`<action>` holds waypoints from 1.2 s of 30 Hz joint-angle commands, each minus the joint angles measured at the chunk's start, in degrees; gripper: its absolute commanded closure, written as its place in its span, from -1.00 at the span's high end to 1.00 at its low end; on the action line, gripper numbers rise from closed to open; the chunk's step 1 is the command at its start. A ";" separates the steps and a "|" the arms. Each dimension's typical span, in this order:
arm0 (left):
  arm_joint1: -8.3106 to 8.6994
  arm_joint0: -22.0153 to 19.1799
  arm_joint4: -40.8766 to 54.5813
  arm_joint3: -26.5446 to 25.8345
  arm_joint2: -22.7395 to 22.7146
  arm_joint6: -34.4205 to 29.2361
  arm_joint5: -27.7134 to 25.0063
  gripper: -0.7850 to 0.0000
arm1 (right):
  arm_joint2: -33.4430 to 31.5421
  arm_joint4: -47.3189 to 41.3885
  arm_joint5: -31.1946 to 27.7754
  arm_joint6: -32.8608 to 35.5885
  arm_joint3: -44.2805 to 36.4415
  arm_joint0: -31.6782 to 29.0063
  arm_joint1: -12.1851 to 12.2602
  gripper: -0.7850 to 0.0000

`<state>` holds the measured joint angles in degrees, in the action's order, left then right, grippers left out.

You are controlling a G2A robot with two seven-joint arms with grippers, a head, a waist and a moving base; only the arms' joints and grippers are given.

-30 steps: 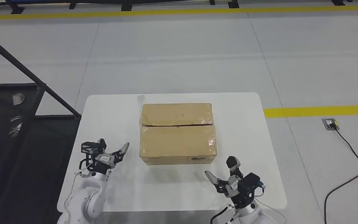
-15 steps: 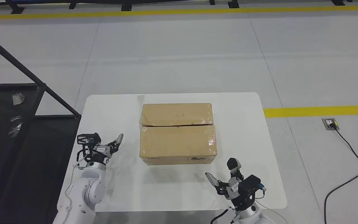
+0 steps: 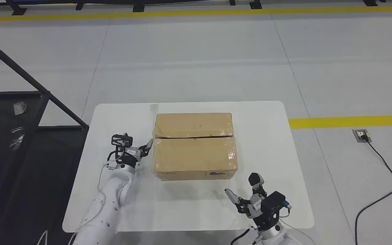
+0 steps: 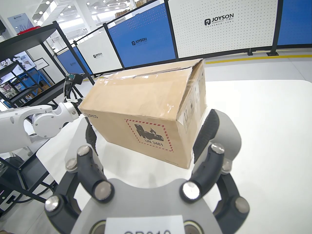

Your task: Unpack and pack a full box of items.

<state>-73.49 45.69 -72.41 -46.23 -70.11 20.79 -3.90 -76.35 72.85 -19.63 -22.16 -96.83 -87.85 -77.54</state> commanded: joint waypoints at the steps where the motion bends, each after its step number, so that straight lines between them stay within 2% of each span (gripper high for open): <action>1: -1.03 -2.88 -0.28 4.74 2.11 2.27 1.28 1.00 | 0.00 0.00 0.00 0.00 0.00 0.00 0.00 1.00; 5: -2.80 -6.57 0.13 10.58 4.72 5.91 2.87 1.00 | 0.00 0.00 0.00 0.00 0.00 0.00 0.00 1.00; 10: -4.48 -9.82 2.67 15.42 5.64 9.95 4.49 1.00 | 0.00 0.00 0.00 0.00 0.00 0.00 0.00 1.00; 17: -5.21 -11.16 5.90 19.08 4.34 16.94 5.49 1.00 | 0.00 0.00 0.00 0.00 0.00 0.00 0.00 1.00; 22: -4.77 -9.97 8.23 19.27 2.11 21.68 5.39 1.00 | 0.00 0.00 0.00 0.00 0.00 0.00 0.00 1.00; 27: -3.68 -6.86 9.10 17.70 -0.41 25.36 5.34 1.00 | 0.00 0.00 0.00 0.00 0.00 0.00 0.00 1.00; 36: -2.16 0.32 7.16 12.25 -2.77 24.88 6.70 1.00 | 0.00 0.00 0.00 0.00 0.00 0.00 0.00 1.00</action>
<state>-75.76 45.14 -64.63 -33.31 -72.87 46.09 2.49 -76.35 72.85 -19.63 -22.16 -96.83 -87.85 -77.54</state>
